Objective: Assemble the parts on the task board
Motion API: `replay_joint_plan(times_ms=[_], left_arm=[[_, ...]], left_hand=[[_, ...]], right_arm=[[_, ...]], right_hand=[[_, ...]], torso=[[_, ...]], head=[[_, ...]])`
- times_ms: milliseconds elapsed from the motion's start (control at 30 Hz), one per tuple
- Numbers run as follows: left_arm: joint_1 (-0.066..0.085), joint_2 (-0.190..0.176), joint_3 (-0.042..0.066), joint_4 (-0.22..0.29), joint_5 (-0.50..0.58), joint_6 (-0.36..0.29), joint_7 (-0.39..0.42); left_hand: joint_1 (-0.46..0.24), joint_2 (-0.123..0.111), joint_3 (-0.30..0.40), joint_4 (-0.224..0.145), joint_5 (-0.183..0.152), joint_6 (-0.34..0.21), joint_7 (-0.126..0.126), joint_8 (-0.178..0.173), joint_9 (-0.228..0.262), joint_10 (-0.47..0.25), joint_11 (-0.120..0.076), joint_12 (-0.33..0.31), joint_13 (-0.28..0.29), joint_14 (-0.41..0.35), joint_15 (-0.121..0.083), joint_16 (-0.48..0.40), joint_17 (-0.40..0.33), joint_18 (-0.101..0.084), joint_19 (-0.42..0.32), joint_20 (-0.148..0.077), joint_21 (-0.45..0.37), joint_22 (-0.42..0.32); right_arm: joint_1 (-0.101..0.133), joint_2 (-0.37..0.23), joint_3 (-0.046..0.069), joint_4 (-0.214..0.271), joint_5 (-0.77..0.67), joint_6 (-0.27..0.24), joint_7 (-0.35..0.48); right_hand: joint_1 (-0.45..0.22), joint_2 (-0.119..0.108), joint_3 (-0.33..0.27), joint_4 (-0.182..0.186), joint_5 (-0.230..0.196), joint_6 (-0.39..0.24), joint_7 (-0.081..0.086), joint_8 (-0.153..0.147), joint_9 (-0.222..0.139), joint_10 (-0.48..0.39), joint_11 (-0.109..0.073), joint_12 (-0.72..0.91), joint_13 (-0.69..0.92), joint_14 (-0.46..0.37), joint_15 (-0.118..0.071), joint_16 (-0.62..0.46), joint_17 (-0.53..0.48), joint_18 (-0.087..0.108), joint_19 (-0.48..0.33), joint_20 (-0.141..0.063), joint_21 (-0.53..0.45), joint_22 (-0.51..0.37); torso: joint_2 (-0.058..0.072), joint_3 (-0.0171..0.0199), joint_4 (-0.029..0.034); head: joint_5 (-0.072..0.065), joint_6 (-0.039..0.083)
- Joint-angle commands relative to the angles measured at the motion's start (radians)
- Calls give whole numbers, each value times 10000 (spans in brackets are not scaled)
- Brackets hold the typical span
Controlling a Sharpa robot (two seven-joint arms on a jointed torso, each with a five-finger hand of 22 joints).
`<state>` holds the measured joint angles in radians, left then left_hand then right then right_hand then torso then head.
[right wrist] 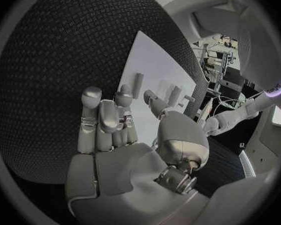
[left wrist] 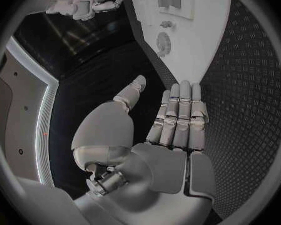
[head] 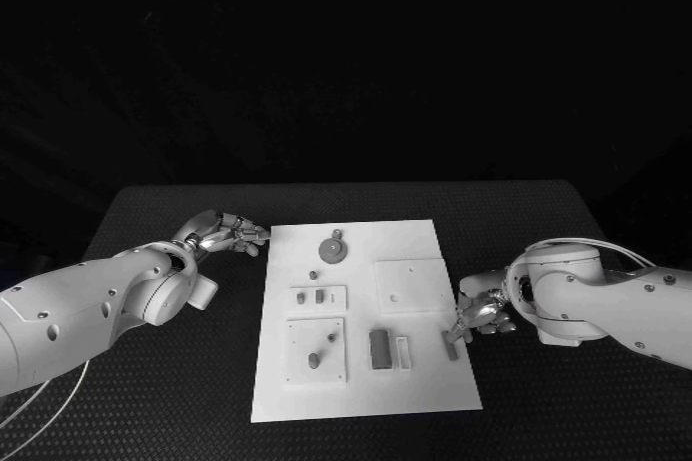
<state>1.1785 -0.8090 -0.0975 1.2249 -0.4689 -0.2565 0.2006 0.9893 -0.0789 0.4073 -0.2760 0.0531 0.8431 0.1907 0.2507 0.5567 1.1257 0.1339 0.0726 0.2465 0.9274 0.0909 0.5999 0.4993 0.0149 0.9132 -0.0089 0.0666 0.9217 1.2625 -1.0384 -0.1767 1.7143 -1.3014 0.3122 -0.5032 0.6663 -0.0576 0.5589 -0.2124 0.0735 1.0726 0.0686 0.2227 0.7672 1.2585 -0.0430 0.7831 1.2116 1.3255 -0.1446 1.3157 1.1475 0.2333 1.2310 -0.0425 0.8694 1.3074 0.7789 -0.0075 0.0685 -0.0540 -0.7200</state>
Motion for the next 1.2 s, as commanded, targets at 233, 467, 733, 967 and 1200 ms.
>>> replay_joint_plan(times_ms=[233,467,733,967,1200], left_arm=[[4,9,6,15,52,120,80],[-6,17,5,9,52,136,81],[-10,6,5,11,52,140,79],[-10,-15,5,15,52,143,75],[-10,-16,5,20,52,149,70]], left_hand=[[-93,16,48,40,-35,-69,-26,38,-13,-14,40,-25,-16,31,11,-40,19,-33,-15,21,41,-15],[-99,17,49,43,-35,-70,-26,39,-14,-15,40,-25,-18,31,12,-44,24,-34,-16,21,41,-16],[-103,22,52,45,-35,-72,-25,39,-16,-15,40,-25,-20,32,12,-50,31,-33,-17,21,41,-17],[-105,24,54,46,-35,-73,-25,39,-17,-16,40,-25,-21,33,12,-54,36,-33,-18,21,41,-17],[-105,25,56,45,-35,-74,-25,40,-19,-15,40,-25,-22,34,11,-57,40,-33,-18,21,41,-17]], right_arm=[[-391,324,-32,-191,-543,-5,-45],[-507,643,-32,-237,-553,-145,-42],[-657,830,-33,-405,-586,-21,-64],[-723,890,-48,-486,-1051,121,-88],[-741,1120,-142,-516,-2168,165,-84]], right_hand=[[-98,-2,-27,56,35,-8,35,-63,-20,13,42,16,-6,-25,25,-35,-1,285,-54,16,4,186],[-131,4,-25,94,37,-2,35,-67,-24,14,41,15,-8,-27,24,-35,-2,285,-54,19,3,185],[-99,63,10,93,44,0,32,-76,-30,15,38,15,-10,-29,21,-34,-4,285,-55,13,5,186],[91,259,33,-162,35,-8,42,-105,-40,6,46,15,-11,-63,27,-52,-35,285,-75,17,22,196],[779,276,85,-779,46,-60,71,-160,-53,-40,77,10,-10,-137,54,-101,-108,285,-108,31,38,194]], torso=[[-1,-2,5],[5,11,4],[-1,-8,-1],[-4,-11,-5],[-2,-5,-5]], head=[[8,-35],[35,-54],[35,-72],[44,-84],[31,-102]])
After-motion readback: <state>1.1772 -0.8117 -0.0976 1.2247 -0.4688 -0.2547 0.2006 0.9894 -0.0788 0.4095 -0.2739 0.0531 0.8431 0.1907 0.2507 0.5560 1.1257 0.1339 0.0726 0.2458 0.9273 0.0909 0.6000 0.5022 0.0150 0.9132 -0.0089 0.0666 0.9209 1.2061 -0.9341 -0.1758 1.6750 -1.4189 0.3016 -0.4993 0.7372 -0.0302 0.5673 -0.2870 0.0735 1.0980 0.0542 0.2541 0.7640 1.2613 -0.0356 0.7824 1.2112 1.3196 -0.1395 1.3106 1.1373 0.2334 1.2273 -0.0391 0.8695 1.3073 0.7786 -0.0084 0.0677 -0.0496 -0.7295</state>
